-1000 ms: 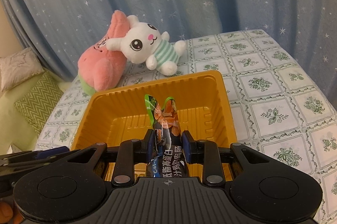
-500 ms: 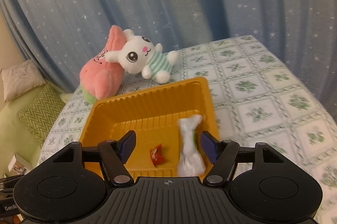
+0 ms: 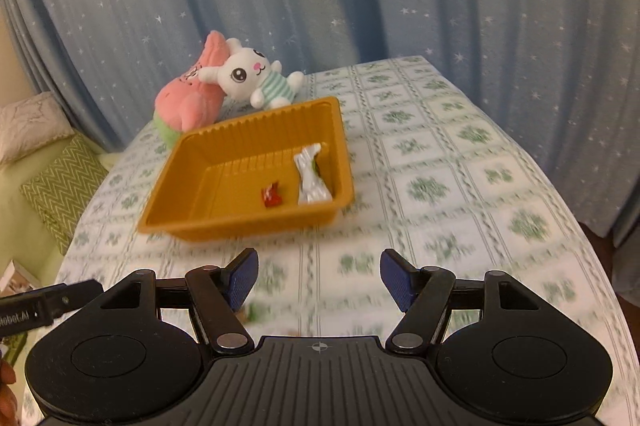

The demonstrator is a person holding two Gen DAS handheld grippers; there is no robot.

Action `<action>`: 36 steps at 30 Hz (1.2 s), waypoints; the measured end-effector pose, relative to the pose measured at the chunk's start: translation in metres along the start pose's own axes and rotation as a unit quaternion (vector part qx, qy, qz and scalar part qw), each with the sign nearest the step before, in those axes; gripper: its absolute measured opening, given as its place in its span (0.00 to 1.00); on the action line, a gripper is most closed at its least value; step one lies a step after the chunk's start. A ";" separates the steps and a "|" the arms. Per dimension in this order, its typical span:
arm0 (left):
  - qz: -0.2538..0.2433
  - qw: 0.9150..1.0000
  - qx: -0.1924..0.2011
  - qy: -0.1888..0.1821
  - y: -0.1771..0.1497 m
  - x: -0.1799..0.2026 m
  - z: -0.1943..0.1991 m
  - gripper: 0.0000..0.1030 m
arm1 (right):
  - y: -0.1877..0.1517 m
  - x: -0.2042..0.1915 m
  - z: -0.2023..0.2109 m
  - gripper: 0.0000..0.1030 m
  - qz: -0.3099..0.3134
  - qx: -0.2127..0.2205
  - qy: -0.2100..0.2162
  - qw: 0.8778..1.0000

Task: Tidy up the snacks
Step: 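Grasp the red date-cake packet with the right gripper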

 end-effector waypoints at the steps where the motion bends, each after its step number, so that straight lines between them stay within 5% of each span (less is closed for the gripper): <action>1: 0.000 1.000 0.001 0.002 -0.006 0.000 0.005 0.70 | -0.007 -0.001 0.007 0.66 0.000 0.001 0.000 1.000; 16: 0.004 1.000 -0.016 0.026 -0.084 -0.008 0.049 0.74 | -0.098 0.001 0.061 0.66 -0.004 -0.023 -0.015 1.000; 36: -0.015 0.998 -0.027 0.050 -0.087 -0.013 0.029 0.74 | -0.103 -0.026 0.033 0.65 0.020 -0.031 0.014 0.999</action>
Point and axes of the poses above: each gripper's, at about its wrist camera, not at the fingertips, and z roughly against the way its jaws point, x to its right, y to its top, the point moved 5 cm from there along -z, roughly the way its jaws point, and after that the axes turned 3 degrees about -x, right-handed, at the moved point
